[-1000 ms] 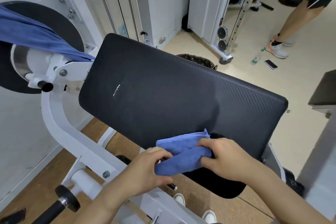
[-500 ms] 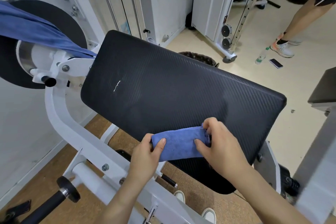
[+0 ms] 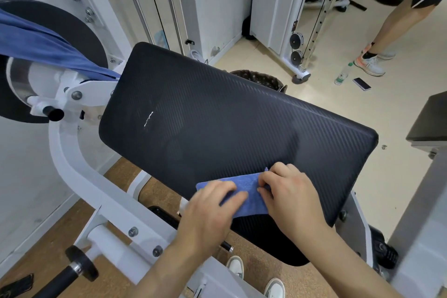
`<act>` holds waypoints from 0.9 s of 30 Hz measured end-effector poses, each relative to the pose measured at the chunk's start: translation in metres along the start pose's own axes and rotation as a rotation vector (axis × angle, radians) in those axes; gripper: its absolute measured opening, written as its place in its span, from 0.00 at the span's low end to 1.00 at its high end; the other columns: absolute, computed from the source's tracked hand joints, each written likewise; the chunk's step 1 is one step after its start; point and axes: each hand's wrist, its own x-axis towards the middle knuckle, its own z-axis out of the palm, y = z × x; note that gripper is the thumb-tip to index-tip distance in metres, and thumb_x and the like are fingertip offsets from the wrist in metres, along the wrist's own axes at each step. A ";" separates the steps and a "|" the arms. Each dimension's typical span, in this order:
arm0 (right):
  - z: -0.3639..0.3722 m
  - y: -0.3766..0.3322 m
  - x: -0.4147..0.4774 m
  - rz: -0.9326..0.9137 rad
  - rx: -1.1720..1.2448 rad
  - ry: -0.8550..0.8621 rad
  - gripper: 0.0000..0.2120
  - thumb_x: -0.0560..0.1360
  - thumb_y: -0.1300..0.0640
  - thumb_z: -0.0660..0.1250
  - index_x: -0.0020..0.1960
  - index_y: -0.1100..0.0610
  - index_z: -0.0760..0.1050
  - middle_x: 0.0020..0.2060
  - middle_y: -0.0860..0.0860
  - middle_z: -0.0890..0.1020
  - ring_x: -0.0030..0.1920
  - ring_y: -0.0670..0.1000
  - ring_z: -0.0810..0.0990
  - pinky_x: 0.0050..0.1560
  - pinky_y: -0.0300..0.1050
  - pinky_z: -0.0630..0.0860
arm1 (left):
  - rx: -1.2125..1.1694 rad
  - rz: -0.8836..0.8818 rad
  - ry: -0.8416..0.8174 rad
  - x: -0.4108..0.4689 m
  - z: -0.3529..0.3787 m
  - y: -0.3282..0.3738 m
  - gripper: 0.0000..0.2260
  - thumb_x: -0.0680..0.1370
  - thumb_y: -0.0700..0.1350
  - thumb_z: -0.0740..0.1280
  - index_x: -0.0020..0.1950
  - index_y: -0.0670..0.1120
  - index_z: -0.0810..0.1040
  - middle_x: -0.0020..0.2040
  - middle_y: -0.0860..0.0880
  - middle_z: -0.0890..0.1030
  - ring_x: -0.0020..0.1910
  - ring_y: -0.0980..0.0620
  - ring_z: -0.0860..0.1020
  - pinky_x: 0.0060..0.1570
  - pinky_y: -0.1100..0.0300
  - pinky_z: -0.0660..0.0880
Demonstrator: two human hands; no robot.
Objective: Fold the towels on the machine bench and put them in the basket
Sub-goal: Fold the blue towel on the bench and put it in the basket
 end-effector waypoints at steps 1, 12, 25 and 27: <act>0.000 0.001 0.001 -0.011 -0.044 -0.005 0.10 0.61 0.56 0.79 0.33 0.51 0.77 0.30 0.47 0.73 0.31 0.52 0.73 0.31 0.43 0.63 | -0.011 0.017 -0.050 -0.003 0.003 0.003 0.14 0.73 0.46 0.66 0.58 0.47 0.79 0.54 0.47 0.79 0.50 0.47 0.77 0.43 0.52 0.79; -0.018 0.021 -0.005 -0.153 -0.176 -0.314 0.42 0.48 0.41 0.80 0.60 0.46 0.73 0.59 0.47 0.77 0.58 0.53 0.77 0.38 0.49 0.76 | 0.036 -0.060 -0.106 0.004 0.022 0.004 0.24 0.62 0.40 0.73 0.57 0.45 0.77 0.52 0.46 0.82 0.50 0.47 0.82 0.47 0.54 0.79; -0.086 0.033 0.005 0.095 1.337 -0.823 0.26 0.70 0.44 0.69 0.67 0.46 0.69 0.59 0.44 0.81 0.61 0.44 0.78 0.56 0.38 0.75 | -0.966 -0.981 0.055 0.017 -0.088 0.087 0.12 0.68 0.43 0.63 0.47 0.50 0.82 0.45 0.48 0.84 0.44 0.52 0.82 0.43 0.59 0.79; -0.100 0.030 -0.007 -0.011 1.398 -0.916 0.25 0.74 0.47 0.68 0.69 0.49 0.69 0.61 0.46 0.80 0.62 0.45 0.78 0.60 0.42 0.75 | -1.155 -1.078 0.172 0.019 -0.094 0.120 0.12 0.70 0.44 0.64 0.50 0.48 0.83 0.49 0.43 0.84 0.48 0.46 0.83 0.48 0.51 0.80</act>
